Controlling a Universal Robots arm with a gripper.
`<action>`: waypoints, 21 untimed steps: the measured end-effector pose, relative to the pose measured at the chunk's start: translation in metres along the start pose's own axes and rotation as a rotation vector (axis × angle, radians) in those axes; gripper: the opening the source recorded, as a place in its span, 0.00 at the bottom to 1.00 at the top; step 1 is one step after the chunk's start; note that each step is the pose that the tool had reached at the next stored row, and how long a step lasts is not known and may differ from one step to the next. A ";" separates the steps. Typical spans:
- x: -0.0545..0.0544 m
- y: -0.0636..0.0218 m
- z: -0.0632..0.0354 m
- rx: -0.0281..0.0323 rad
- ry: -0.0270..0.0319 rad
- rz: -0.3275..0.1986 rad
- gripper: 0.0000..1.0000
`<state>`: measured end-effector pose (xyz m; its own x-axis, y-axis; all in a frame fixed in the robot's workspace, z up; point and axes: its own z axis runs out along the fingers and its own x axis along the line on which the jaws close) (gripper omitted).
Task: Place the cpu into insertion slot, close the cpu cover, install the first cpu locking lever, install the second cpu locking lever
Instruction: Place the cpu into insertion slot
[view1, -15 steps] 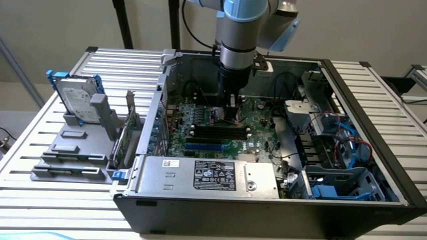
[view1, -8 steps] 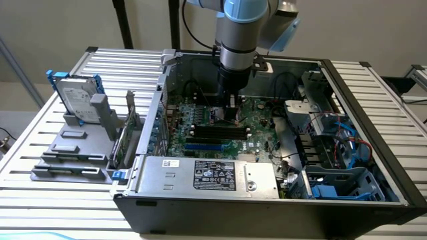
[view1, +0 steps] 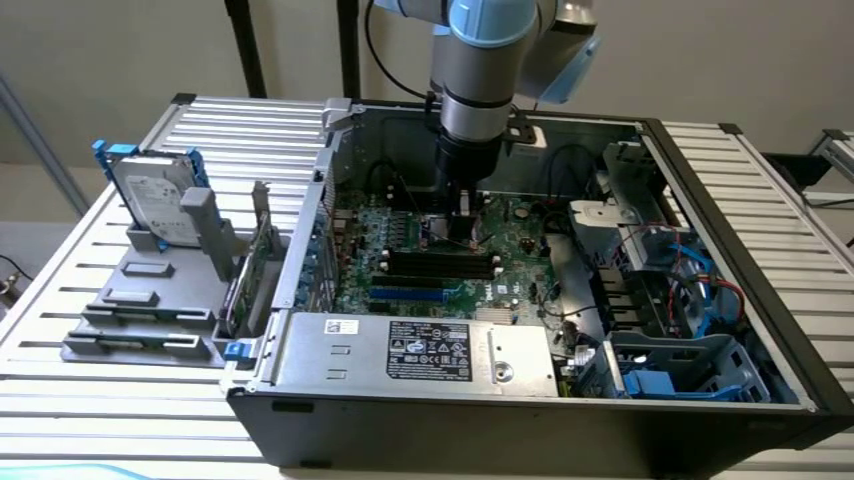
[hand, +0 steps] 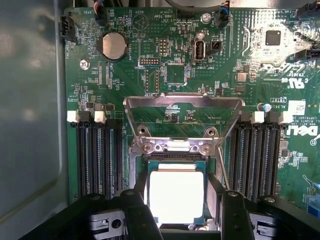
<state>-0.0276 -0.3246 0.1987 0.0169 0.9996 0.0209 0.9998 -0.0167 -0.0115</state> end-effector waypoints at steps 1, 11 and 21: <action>0.000 0.0003 0.0001 0.0002 0.0000 0.003 0.55; 0.000 0.0006 0.0009 0.0002 0.0002 0.013 0.55; 0.000 0.0006 0.0010 0.0001 0.0002 0.015 0.62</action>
<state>-0.0270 -0.3246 0.1977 0.0324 0.9993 0.0210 0.9994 -0.0321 -0.0119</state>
